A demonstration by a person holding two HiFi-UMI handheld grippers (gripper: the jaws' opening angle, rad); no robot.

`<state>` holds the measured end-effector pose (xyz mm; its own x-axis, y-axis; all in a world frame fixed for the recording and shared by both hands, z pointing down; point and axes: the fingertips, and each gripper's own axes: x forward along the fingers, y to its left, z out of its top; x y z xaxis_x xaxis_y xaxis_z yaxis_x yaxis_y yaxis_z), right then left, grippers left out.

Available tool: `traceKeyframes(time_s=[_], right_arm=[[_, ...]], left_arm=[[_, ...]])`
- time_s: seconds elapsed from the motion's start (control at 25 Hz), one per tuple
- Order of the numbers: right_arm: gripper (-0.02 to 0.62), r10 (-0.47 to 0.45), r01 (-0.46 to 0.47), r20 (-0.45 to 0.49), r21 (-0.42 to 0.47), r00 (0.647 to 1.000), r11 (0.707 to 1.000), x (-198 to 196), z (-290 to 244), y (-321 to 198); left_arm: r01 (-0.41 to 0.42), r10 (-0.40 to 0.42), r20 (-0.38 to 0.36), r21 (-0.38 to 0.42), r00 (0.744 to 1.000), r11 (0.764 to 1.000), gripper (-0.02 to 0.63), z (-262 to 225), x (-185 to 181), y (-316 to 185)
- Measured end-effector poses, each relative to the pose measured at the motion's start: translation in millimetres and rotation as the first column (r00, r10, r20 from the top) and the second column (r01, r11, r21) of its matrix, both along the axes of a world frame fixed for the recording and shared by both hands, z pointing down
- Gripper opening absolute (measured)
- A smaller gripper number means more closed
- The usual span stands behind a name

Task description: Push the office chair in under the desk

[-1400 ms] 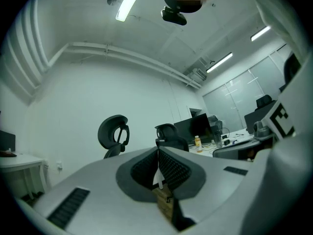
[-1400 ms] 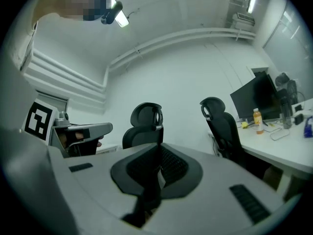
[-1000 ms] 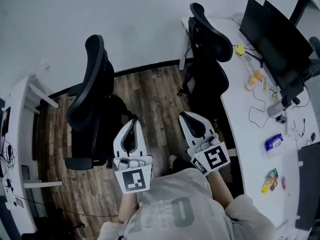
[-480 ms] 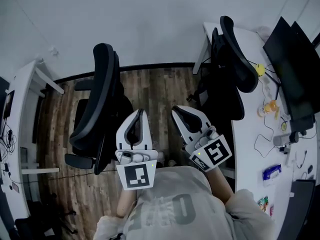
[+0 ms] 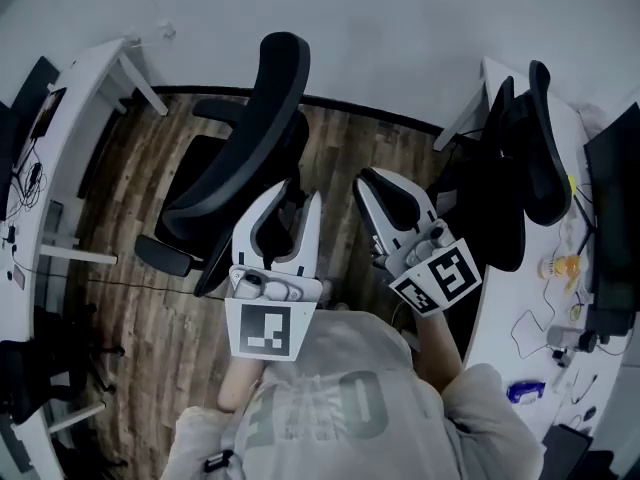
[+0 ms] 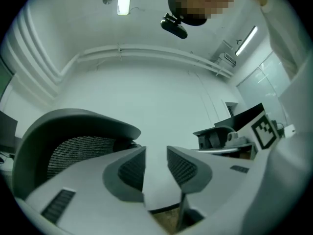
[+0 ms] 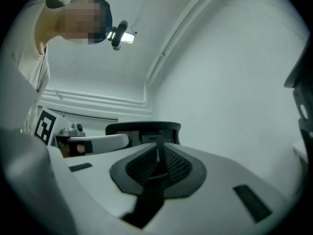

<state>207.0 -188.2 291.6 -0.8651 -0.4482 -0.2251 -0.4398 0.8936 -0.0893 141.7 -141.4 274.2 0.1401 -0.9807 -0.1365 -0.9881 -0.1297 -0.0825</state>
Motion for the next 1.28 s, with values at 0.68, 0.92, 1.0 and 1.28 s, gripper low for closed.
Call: traceKeyframes(time_s=[0.68,0.92,1.0,1.28], right_arm=[[0.288,-0.296,0.295,-0.082,-0.023,0.952,0.955,-91.0,-4.8,-25.0],[0.291,-0.326,0.324,-0.147,-0.04,0.934,0.945,-110.9,7.2,-22.7],[0.291,-0.33,0.327,-0.154,-0.044,0.931,0.944,-116.9,9.1,-21.1],[0.293,-0.351,0.346,-0.174,-0.057,0.92,0.936,-121.9,10.3,-20.4]], left_arm=[[0.478,-0.478,0.013,-0.022,0.878,0.878,0.321,-8.0,-124.0,82.4],[0.487,-0.491,0.004,-0.129,0.871,0.864,0.325,16.1,-159.4,82.1],[0.45,-0.461,-0.014,-0.191,0.887,0.872,0.324,26.8,-165.0,77.6],[0.467,-0.46,0.092,-0.26,0.883,0.845,0.27,37.0,-179.9,65.6]])
